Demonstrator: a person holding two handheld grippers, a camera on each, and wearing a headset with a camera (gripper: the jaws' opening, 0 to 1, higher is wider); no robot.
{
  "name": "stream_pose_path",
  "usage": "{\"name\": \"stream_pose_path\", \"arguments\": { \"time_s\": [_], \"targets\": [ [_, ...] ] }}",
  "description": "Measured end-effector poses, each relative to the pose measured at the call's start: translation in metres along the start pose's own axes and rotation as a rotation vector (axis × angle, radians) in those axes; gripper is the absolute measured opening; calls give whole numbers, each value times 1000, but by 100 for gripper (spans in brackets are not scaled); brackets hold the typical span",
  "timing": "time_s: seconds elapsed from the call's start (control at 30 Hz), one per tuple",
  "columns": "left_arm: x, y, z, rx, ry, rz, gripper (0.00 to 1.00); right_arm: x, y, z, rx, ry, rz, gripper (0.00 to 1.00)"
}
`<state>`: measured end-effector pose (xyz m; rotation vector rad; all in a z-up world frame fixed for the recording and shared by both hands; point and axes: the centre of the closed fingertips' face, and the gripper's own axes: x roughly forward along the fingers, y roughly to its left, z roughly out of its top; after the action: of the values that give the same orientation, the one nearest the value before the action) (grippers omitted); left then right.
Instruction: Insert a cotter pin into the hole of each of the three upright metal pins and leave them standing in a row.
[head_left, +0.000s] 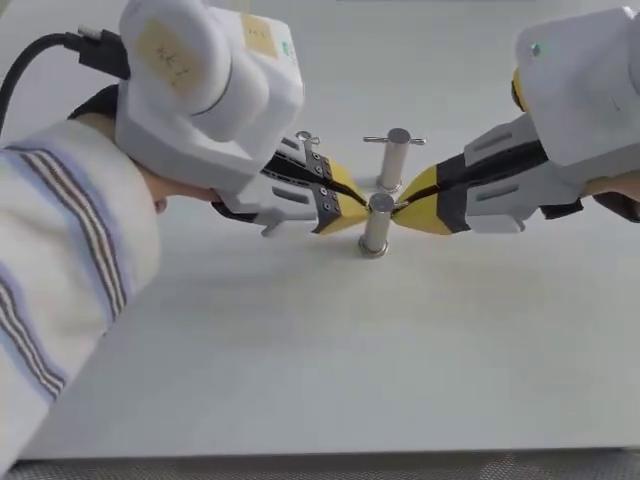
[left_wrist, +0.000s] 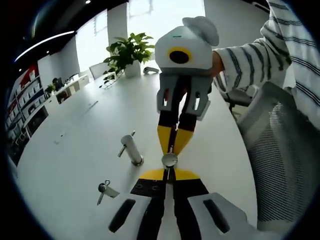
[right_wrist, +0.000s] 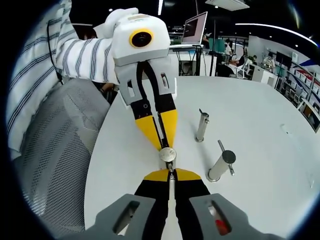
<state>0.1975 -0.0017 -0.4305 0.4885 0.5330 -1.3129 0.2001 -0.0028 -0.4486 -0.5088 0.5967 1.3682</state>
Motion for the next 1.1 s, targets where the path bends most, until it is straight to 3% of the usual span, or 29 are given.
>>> {"name": "stream_pose_path", "arguments": {
  "time_s": [0.1,0.17,0.23,0.33,0.57,0.67,0.83,1.1],
  "targets": [
    [2,-5,0,-16,-9,-30,11,-2,3,1,8,-6,6,0],
    [5,-6,-1,6,2,-26,18,-3,7,0,-41,-4,15,0],
    [8,-6,-2,-2,9,-27,21,-5,1,-2,-42,1,8,0],
    [9,-5,-1,-6,3,-27,21,-8,-1,-2,-56,-4,-18,0],
    [10,4,2,-13,-21,-13,19,-19,-1,-5,-26,-24,-20,8],
    [10,6,1,-14,-18,-11,13,-22,-1,-7,-21,-22,-31,4],
    [10,10,0,-13,-27,-11,12,-25,1,-5,-8,-41,-28,1],
    [10,10,0,-11,-23,-1,10,-16,0,2,-16,-56,-28,0]
  ]
}}
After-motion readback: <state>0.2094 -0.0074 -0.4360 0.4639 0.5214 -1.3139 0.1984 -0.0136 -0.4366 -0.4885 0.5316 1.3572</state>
